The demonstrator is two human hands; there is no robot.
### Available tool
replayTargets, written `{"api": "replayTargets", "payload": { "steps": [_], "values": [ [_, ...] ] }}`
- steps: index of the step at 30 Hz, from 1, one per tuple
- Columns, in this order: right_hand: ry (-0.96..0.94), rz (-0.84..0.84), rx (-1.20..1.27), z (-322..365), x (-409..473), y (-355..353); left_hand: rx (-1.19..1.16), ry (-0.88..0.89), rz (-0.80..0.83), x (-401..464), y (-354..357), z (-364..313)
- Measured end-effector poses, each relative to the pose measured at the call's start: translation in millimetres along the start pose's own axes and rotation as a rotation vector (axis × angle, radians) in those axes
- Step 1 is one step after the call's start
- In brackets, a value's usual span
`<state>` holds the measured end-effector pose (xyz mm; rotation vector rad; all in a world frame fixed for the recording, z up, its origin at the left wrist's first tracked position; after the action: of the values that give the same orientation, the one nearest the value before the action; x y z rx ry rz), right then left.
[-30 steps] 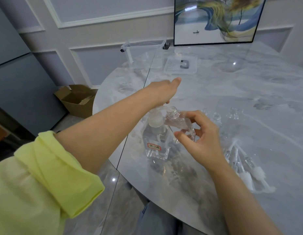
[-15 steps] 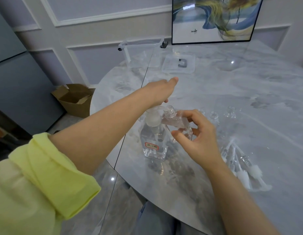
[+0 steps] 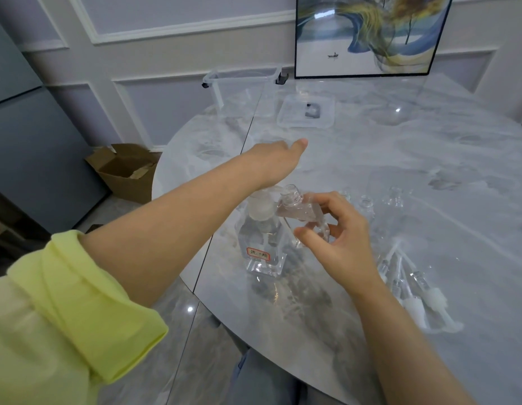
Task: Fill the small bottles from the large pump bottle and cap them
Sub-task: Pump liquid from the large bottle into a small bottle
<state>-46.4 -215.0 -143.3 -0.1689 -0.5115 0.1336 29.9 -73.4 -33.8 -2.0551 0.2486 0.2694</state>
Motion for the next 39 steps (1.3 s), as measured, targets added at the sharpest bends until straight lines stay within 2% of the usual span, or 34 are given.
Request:
{"api": "replayTargets", "payload": {
  "steps": [9,14,19,23,27,31,35,39],
  "values": [
    [-0.001,0.012,0.012,2,0,1,-0.067,0.018,-0.069,2,-3,1],
    [-0.030,0.007,-0.051,-1,1,0,-0.059,-0.029,-0.022,3,6,8],
    [-0.025,0.000,-0.030,0,1,0,-0.066,0.016,-0.034,3,-1,0],
    [-0.030,-0.001,-0.048,0,0,1,-0.073,-0.023,0.050,2,4,6],
    [-0.033,-0.003,-0.032,2,0,2,-0.096,0.011,0.003,2,0,3],
    [-0.046,-0.009,-0.050,1,0,1,-0.085,-0.036,0.072,2,3,4],
    [-0.050,-0.008,-0.039,2,0,3,-0.123,0.013,0.009,0,1,-1],
    [-0.048,0.000,-0.043,1,1,3,-0.120,0.002,0.024,-2,3,2]
  ]
}}
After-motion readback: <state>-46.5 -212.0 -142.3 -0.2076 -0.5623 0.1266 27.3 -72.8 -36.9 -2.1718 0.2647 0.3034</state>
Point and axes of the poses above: each hand's wrist, its own x-axis towards the middle knuckle, its own y-axis out of the palm, z = x × y, the point moved 1 cm from there along x, towards the middle knuckle, and after that the axes turned 7 degrees about z, right-handed, at the moved point
